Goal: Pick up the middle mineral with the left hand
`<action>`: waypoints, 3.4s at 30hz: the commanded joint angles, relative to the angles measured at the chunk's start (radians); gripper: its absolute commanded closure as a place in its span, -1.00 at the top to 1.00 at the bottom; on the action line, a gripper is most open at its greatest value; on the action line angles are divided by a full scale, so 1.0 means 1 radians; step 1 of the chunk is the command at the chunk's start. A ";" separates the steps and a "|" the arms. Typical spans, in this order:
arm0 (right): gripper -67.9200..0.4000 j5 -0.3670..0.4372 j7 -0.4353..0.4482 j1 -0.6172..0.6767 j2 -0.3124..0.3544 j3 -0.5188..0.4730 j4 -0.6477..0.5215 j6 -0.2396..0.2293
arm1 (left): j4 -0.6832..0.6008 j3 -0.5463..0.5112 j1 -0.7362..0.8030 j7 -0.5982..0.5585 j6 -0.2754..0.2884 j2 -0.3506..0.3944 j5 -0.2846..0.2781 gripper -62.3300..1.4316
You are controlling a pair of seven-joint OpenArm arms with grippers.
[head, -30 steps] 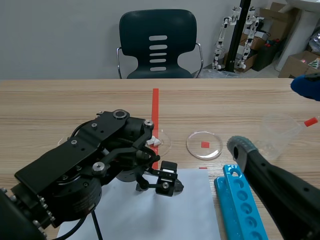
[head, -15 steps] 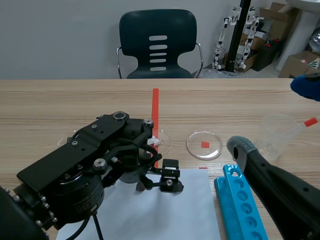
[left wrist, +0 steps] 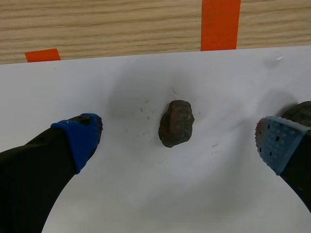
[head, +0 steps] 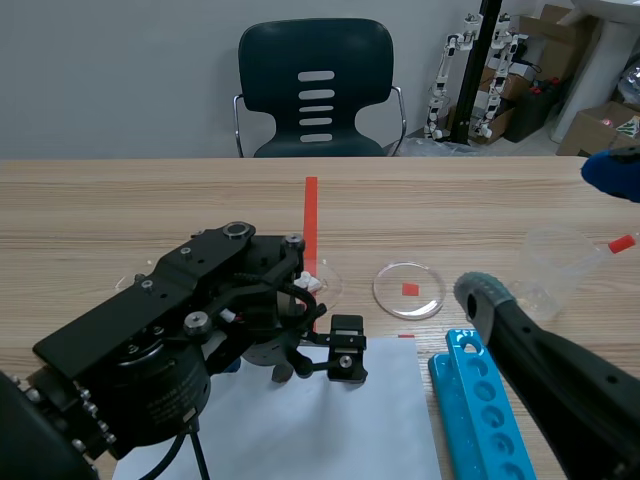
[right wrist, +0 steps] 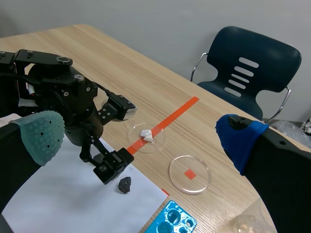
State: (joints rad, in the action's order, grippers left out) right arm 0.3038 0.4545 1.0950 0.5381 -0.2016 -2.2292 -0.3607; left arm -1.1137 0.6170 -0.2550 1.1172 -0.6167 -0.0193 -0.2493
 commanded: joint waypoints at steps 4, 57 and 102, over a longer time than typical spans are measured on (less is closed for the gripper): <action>1.00 0.014 0.011 0.002 0.004 -0.007 -0.012 0.000 | -0.011 -0.019 -0.011 -0.003 -0.001 -0.008 -0.008 1.00; 1.00 0.014 -0.004 0.002 0.004 -0.007 -0.012 0.000 | 0.029 -0.019 -0.023 -0.001 0.002 -0.014 0.010 -0.17; 1.00 0.014 -0.004 0.002 0.004 -0.007 -0.012 0.000 | -0.202 -0.017 0.042 -0.067 0.003 0.059 0.009 -0.63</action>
State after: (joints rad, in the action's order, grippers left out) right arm 0.3038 0.4397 1.0950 0.5381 -0.2016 -2.2292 -0.3607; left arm -1.2835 0.5968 -0.2218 1.0595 -0.6132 0.0349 -0.2432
